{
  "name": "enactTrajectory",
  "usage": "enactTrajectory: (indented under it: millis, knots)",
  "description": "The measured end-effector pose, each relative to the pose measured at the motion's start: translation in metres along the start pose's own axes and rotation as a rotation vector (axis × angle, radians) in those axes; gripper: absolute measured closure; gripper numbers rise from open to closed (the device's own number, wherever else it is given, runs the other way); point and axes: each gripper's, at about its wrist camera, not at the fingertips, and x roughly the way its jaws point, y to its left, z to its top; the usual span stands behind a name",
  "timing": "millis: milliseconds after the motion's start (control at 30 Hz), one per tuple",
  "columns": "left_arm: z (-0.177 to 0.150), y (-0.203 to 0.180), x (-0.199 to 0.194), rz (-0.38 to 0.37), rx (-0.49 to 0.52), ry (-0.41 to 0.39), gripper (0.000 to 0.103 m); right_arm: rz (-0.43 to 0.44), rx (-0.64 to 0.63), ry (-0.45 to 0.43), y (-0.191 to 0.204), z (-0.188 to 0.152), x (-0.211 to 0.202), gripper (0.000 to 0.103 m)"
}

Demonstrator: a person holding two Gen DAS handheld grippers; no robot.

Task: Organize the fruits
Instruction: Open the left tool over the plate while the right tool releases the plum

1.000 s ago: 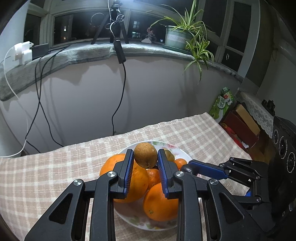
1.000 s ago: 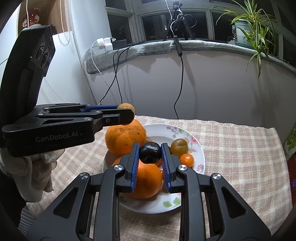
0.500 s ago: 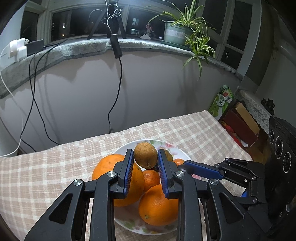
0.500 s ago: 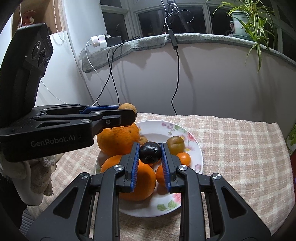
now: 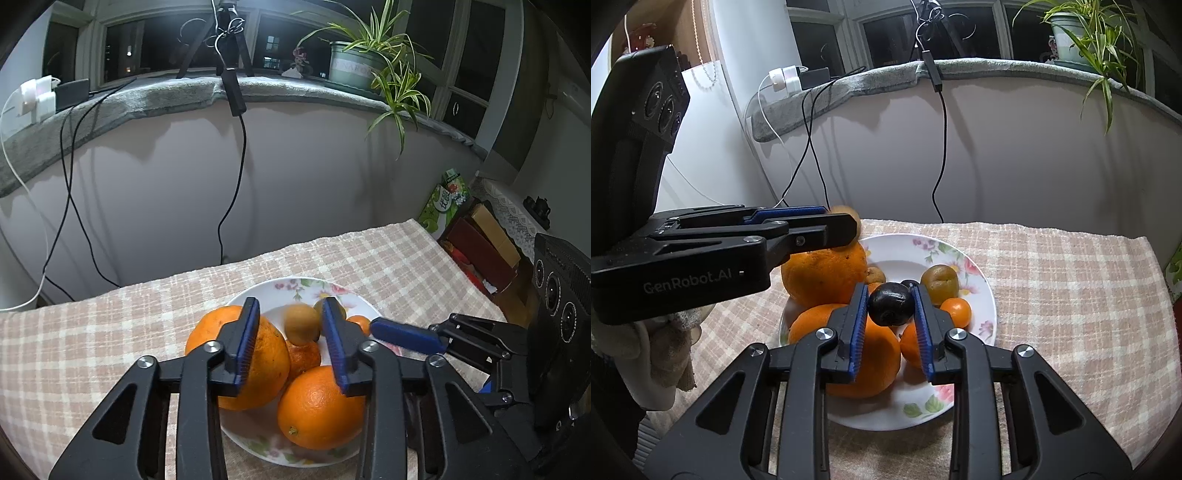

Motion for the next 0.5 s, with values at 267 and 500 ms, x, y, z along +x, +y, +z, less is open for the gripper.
enactTrajectory:
  millis: [267, 500]
  knots:
    - [-0.0010, 0.0012, -0.0019, 0.007, -0.008, -0.004, 0.044, -0.009, 0.000, -0.014, 0.0001, 0.0015, -0.0049, 0.037]
    - [-0.0007, 0.0015, -0.0034, 0.028, -0.029, -0.001, 0.027, -0.017, -0.020, -0.016, 0.0049, 0.0010, -0.0071, 0.020]
